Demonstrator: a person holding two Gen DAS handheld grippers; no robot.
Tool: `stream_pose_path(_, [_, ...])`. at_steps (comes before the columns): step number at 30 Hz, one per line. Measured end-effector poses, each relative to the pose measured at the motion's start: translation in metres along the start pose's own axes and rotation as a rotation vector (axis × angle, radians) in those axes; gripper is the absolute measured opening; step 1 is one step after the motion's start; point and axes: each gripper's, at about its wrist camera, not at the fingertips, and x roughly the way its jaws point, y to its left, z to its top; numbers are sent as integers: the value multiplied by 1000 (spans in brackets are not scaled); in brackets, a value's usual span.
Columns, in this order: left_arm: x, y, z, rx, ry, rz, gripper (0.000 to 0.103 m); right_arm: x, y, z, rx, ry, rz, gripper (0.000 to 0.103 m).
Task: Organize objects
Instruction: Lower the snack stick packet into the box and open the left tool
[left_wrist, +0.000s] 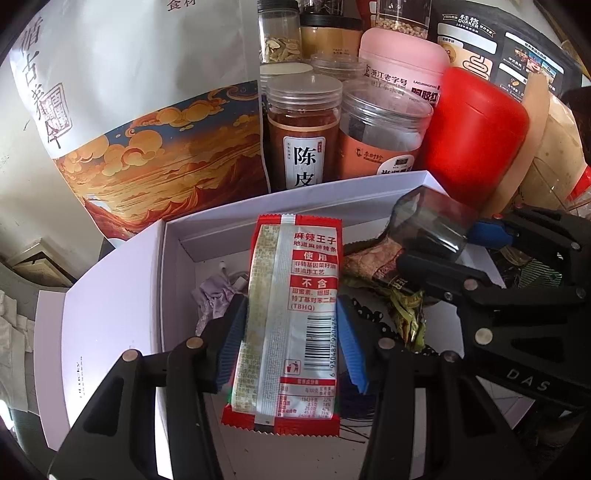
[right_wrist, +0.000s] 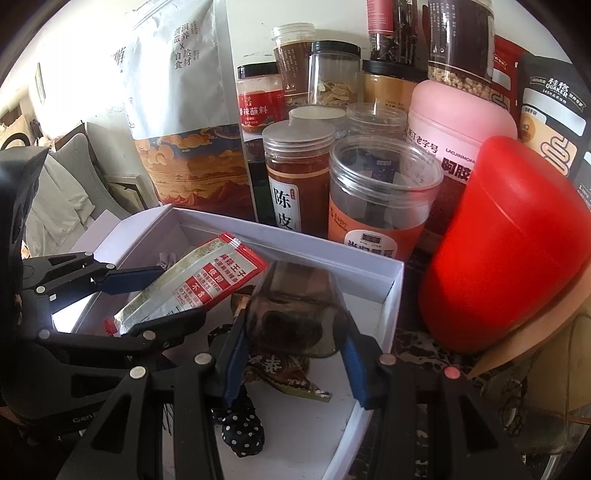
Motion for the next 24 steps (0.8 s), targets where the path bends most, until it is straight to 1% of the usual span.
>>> stream_pose_path(7, [-2,8,0,-45,3,-42,50,-6,-3,0,0,-5,-7,48])
stream_pose_path(9, [-3,10,0,-54,6,-40,51,-10,-2,1,-5,-3,-21,48])
stream_pose_path(13, [-8,11,0,-60,-5,-41,52,-22,0,5,-22,-27,-54,48])
stream_pose_path(18, [-21,13,2,-68,-28,-48,52,-35,4,3,-31,-42,-56,48])
stream_pose_path(24, [-36,11,0,-71,-38,-53,52,-53,8,-1,-33,-52,-62,48])
